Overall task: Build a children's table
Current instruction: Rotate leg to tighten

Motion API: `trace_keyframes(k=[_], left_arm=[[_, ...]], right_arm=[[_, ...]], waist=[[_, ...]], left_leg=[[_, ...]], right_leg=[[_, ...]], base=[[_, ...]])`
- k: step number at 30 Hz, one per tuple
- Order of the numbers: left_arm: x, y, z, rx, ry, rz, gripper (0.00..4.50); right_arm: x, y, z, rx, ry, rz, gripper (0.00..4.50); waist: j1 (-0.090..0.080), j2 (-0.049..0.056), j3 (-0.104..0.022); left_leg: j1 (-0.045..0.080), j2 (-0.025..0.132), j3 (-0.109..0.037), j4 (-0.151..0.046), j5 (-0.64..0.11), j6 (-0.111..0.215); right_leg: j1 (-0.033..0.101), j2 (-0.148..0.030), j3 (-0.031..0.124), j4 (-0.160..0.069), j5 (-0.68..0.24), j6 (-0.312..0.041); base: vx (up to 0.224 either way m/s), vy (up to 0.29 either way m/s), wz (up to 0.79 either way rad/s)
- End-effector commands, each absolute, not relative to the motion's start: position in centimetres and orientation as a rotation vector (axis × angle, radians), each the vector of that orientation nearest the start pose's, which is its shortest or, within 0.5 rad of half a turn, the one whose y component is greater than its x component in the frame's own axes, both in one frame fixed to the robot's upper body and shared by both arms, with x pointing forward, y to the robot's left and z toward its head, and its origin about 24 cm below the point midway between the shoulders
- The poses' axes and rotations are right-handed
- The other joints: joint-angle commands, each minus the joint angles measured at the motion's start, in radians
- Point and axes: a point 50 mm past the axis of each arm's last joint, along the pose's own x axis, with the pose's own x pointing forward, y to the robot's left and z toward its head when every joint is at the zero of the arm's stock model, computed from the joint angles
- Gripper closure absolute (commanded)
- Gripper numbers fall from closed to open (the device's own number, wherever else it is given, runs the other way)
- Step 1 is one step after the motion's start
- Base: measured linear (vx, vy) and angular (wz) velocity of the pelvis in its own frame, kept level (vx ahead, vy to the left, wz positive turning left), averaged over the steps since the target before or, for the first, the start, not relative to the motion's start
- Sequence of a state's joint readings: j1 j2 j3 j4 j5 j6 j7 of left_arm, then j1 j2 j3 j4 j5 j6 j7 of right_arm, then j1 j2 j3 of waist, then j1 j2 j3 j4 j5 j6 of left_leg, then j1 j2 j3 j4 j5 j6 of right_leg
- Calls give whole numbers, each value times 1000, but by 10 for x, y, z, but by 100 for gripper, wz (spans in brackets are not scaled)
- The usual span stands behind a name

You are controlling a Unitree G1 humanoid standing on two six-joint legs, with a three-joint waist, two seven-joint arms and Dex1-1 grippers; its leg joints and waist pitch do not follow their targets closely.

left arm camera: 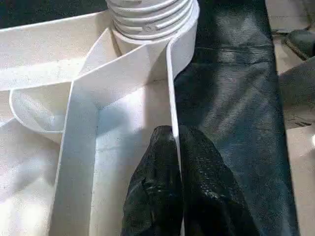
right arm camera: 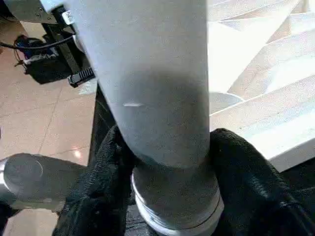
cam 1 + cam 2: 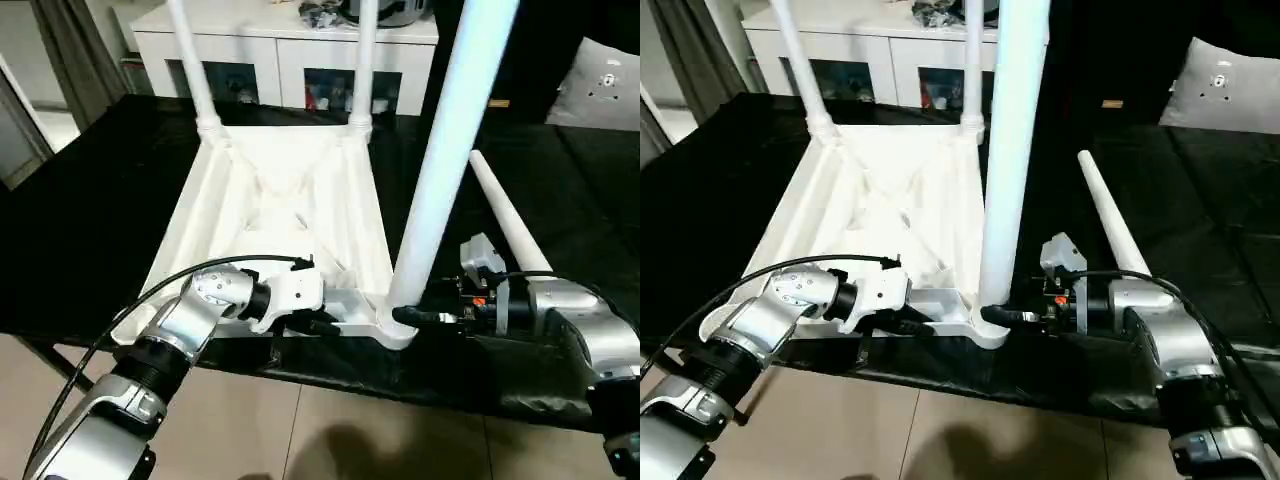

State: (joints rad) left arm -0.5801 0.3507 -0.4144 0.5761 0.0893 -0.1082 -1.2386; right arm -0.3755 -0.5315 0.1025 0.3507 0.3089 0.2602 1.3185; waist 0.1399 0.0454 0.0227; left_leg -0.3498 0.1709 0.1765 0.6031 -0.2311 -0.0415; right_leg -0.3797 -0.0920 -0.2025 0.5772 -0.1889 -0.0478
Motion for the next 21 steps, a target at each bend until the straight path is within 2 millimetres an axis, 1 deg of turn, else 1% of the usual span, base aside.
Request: trace_keyframes(k=[1,4,6,7,8,9,10,11,12,13,14,15,16,17,18,19,20,21], left_arm=[[288,105,24,615,470,-1600,450],[288,103,26,561,488,-1577,450],[291,100,28,504,506,-1527,450],[291,99,29,487,511,-1510,450],[292,97,30,473,509,-1491,450],[297,88,32,418,498,-1412,450],[300,84,34,394,494,-1374,450],[302,78,35,362,493,-1326,450],[303,77,36,355,493,-1315,450],[307,69,37,324,490,-1250,450],[310,65,38,308,489,-1215,450],[316,54,41,265,474,-1137,450],[320,50,43,249,460,-1094,450],[323,45,46,226,439,-1057,450],[325,44,47,219,431,-1046,450],[327,40,50,202,413,-1025,450],[327,38,52,197,404,-1020,450],[327,36,55,212,383,-1038,450]], right_arm=[[276,-185,60,-16,396,1341,228],[275,-179,58,17,384,1300,243],[278,-170,54,49,405,1206,246],[279,-167,52,52,413,1172,246],[281,-166,51,48,413,1145,246],[290,-159,48,39,408,1022,246],[295,-156,46,44,407,953,246],[302,-152,44,51,408,864,247],[303,-151,43,53,409,843,247],[309,-148,40,55,425,752,248],[312,-146,39,56,435,704,248],[319,-143,36,73,449,593,249],[322,-141,35,86,450,553,249],[324,-140,34,90,447,510,249],[325,-140,34,90,446,497,249],[327,-139,33,117,439,476,249],[327,-139,33,132,433,467,216],[327,-141,34,162,420,452,197]], waist=[[-3,-19,-55],[-2,-20,-54],[-8,-21,-50],[-10,-20,-48],[-17,-17,-44],[-28,-20,-39],[-36,-20,-34],[-52,-9,-22],[-74,-15,-21],[-94,-11,-24],[-104,-11,-26],[-111,-8,-28],[-130,-8,-31],[-134,-7,-30],[-140,-7,-30],[-142,-14,-30],[-140,-12,-30],[-137,-12,-32]], left_leg=[[-1,94,-32,-63,-37,104],[-1,95,-33,-65,-35,96],[-2,97,-34,-70,-44,81],[-1,94,-33,-71,-55,78],[1,89,-33,-73,-91,63],[5,81,-30,-75,-126,46],[7,80,-30,-76,-145,34],[18,74,-31,-75,-220,9],[28,62,-36,-65,-277,-15],[28,60,-41,-63,-293,-20],[22,65,-47,-66,-298,-19],[18,71,-52,-70,-309,-13],[13,81,-61,-75,-335,-8],[14,79,-60,-75,-340,-4],[20,74,-57,-73,-342,2],[17,72,-55,-74,-335,8],[14,69,-54,-74,-318,17],[8,70,-54,-76,-285,25]], right_leg=[[55,-108,97,-64,-186,-79],[56,-110,98,-63,-187,-80],[57,-110,99,-66,-213,-77],[56,-111,98,-71,-233,-73],[55,-109,96,-82,-289,-60],[52,-108,92,-95,-358,-43],[52,-107,88,-102,-404,-31],[44,-103,75,-125,-519,-4],[46,-101,50,-145,-610,45],[52,-102,41,-153,-617,68],[57,-101,40,-151,-599,74],[61,-100,39,-149,-578,76],[63,-102,43,-145,-522,69],[60,-102,45,-146,-515,65],[55,-106,47,-149,-509,53],[56,-107,49,-149,-508,49],[57,-110,52,-148,-506,43],[60,-113,60,-142,-475,32]], base=[[0,0,0],[0,0,0],[0,0,0],[0,0,0],[0,0,0],[0,0,0],[0,0,0],[0,0,0],[0,0,0],[0,0,0],[0,0,0],[0,0,0],[0,0,0],[0,0,0],[0,0,0],[0,0,0],[0,0,0],[0,0,0]])
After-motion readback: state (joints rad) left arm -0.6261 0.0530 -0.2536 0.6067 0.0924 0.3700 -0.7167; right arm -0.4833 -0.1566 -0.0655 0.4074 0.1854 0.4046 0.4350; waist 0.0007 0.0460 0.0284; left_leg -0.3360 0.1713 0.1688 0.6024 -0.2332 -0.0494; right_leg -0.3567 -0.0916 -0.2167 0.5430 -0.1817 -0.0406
